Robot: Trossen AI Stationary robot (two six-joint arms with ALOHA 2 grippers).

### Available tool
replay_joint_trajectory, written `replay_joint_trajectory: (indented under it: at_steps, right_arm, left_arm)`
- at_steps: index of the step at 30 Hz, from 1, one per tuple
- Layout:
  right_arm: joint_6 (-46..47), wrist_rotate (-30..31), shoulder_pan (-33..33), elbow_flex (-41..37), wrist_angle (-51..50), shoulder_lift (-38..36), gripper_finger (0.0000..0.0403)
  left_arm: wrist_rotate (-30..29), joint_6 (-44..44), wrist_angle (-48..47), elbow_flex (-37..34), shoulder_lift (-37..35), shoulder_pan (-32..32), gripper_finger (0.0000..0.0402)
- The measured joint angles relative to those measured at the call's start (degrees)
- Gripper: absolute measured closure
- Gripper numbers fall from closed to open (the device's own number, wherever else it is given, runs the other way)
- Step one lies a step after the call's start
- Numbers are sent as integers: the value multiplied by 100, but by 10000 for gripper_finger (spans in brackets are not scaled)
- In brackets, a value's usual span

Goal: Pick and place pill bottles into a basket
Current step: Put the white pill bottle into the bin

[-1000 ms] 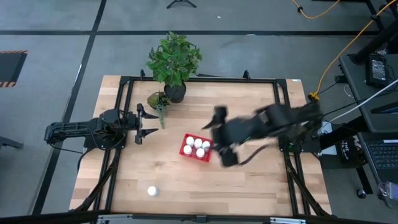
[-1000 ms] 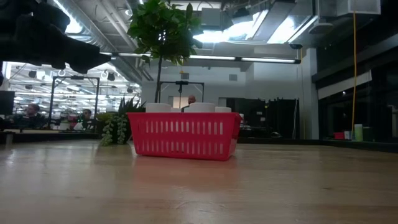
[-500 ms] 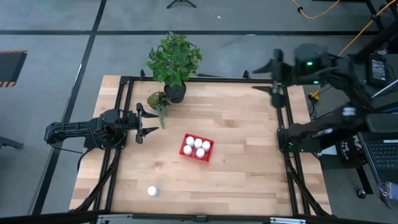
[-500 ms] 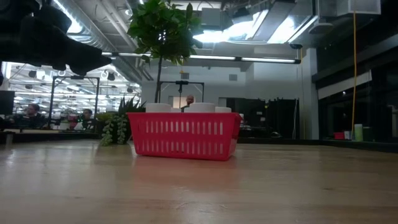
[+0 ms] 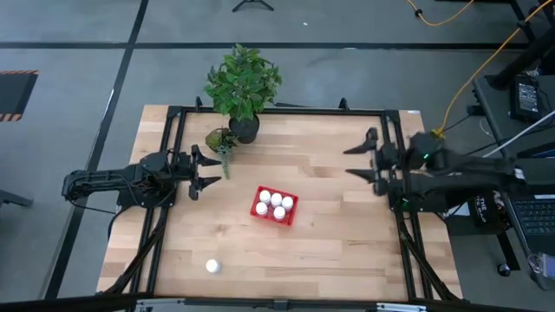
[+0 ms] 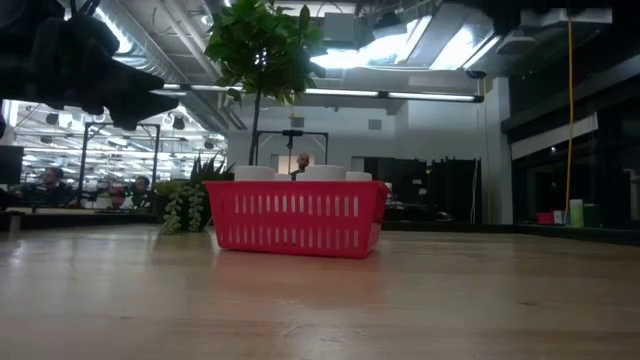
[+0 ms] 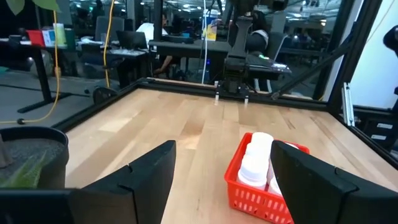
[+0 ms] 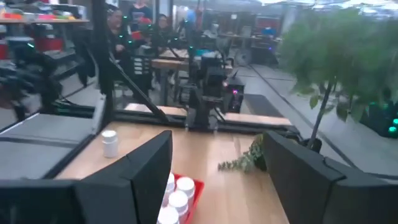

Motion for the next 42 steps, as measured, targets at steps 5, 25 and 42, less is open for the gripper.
replay_joint_trajectory:
  at_steps: [5, 25, 42]
  right_arm:
    - [159, 639, 525, -1351, 1552, -13, 154]
    - [739, 1121, 706, -2809, 928, -2860, 201]
    - [1346, 872, 789, -3203, 374, -3204, 259]
  left_arm:
    - [-4, -36, -3, 0, -1, 0, 144]
    - [-26, 122, -9, 0, 11, 0, 146]
    - [-24, 178, -9, 0, 23, 0, 146]
